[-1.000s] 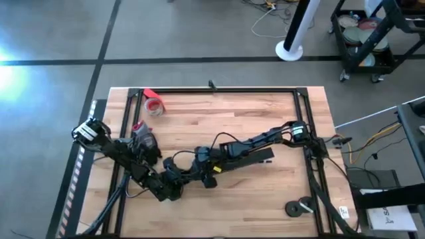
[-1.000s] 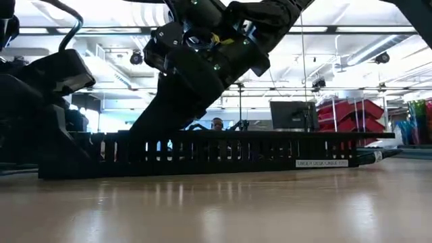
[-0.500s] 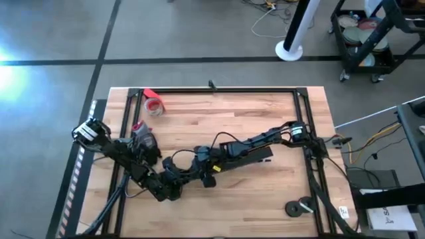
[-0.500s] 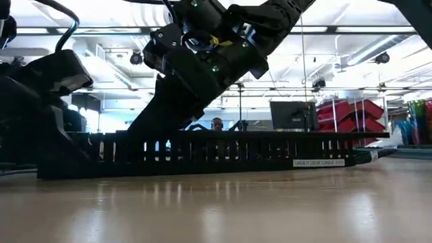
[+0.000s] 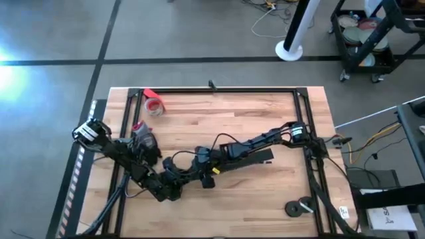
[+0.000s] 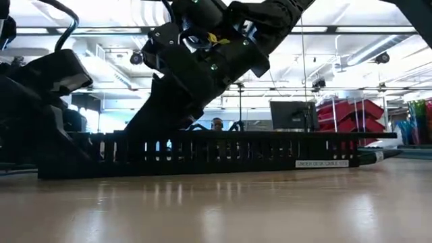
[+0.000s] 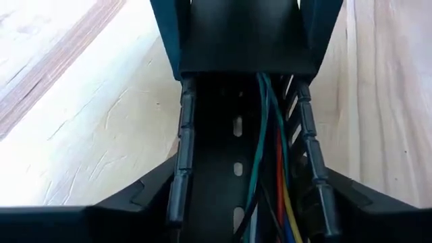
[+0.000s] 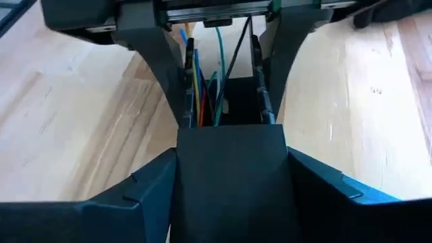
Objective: Ziptie cables
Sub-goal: Close the black cable duct
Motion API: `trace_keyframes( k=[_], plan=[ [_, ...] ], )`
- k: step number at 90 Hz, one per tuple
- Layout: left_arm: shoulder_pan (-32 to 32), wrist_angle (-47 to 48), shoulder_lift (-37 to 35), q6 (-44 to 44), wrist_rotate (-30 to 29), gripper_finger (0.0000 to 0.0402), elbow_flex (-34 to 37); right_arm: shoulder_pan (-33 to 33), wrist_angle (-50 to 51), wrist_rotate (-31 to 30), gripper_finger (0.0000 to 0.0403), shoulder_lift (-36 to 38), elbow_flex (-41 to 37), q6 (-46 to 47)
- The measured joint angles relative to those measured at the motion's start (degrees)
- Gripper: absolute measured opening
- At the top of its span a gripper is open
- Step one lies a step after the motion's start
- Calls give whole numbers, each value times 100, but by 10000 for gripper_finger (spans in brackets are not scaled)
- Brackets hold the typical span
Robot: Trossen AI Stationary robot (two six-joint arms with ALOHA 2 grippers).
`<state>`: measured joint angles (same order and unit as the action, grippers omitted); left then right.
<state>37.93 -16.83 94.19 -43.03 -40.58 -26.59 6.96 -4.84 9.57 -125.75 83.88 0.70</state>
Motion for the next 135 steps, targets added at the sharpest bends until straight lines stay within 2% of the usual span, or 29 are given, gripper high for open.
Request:
trace_keyframes(
  k=[15,39,62,92,109,121,135],
  plan=[
    [-11,-26,4,3,-40,220,-17,-19,-69,351,225,0,0,-132],
    [-89,-179,7,228,-33,220,-19,25,-186,-48,219,-7,-4,-49],
    [-314,-531,7,572,-26,221,-66,6,-448,441,222,-7,-4,-309],
    [-567,-1023,7,1155,45,225,-59,-27,-608,210,227,-4,-2,-36],
    [-733,-1123,8,1478,295,226,-52,-28,-524,132,220,-4,-2,-49],
    [-737,-1106,-82,1503,498,248,-31,-52,-394,122,228,11,15,-74],
    [-697,-785,-251,1236,473,285,-39,-72,-358,116,226,8,6,-124]
  ],
)
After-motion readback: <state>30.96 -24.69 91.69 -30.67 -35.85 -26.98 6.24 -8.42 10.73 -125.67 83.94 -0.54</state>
